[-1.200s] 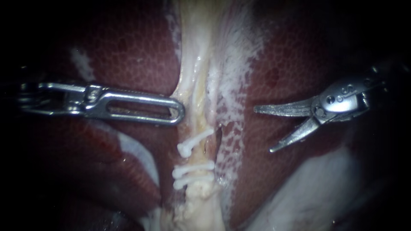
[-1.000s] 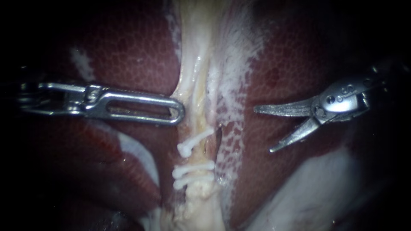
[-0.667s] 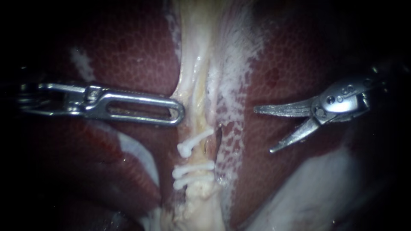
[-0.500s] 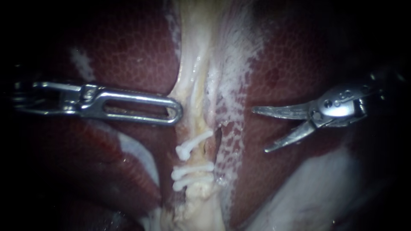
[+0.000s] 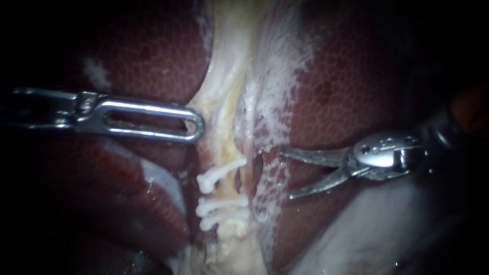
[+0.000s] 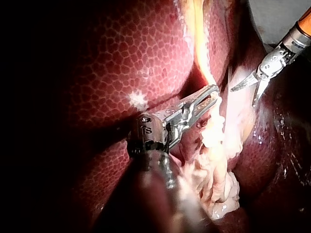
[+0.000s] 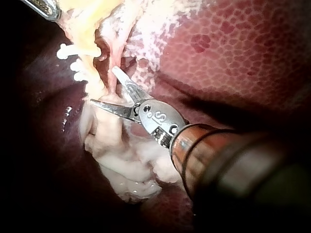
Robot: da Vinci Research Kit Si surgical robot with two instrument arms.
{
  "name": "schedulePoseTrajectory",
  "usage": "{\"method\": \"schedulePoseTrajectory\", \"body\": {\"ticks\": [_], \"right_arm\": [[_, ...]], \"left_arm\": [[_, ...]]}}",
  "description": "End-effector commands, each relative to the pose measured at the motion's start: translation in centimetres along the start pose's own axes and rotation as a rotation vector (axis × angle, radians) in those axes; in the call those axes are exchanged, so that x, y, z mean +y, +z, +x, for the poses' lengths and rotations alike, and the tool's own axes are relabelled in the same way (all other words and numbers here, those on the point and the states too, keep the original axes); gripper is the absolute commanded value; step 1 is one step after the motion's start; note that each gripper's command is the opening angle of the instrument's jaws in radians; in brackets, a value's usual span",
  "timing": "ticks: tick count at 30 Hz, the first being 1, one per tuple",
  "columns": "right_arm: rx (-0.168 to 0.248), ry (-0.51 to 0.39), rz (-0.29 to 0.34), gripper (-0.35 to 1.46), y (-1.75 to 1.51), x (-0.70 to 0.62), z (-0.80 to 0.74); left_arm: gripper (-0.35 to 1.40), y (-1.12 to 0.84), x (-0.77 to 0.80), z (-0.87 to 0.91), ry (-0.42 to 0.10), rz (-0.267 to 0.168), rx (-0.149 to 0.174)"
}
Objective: Go to the cutting position left tube
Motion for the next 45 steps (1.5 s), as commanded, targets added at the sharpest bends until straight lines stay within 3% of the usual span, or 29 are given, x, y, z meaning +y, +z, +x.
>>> {"method": "schedulePoseTrajectory", "body": {"ticks": [1,10,23,45], "right_arm": [[-0.002,0.007,0.011,1.34,0.03,0.00,0.00],[0.000,0.055,0.079,1.11,0.20,0.09,0.09],[-0.008,0.060,0.083,1.08,0.37,0.27,0.14],[-0.010,0.093,0.119,0.87,0.66,0.34,0.16]], "left_arm": [[-0.35,-0.02,-0.01,0.00,0.001,0.000,0.000],[-0.35,-0.04,-0.03,0.00,0.001,0.000,0.000],[-0.35,-0.05,-0.06,0.00,0.001,0.000,0.000],[-0.35,-0.06,-0.07,0.00,0.001,0.000,0.000]]}}
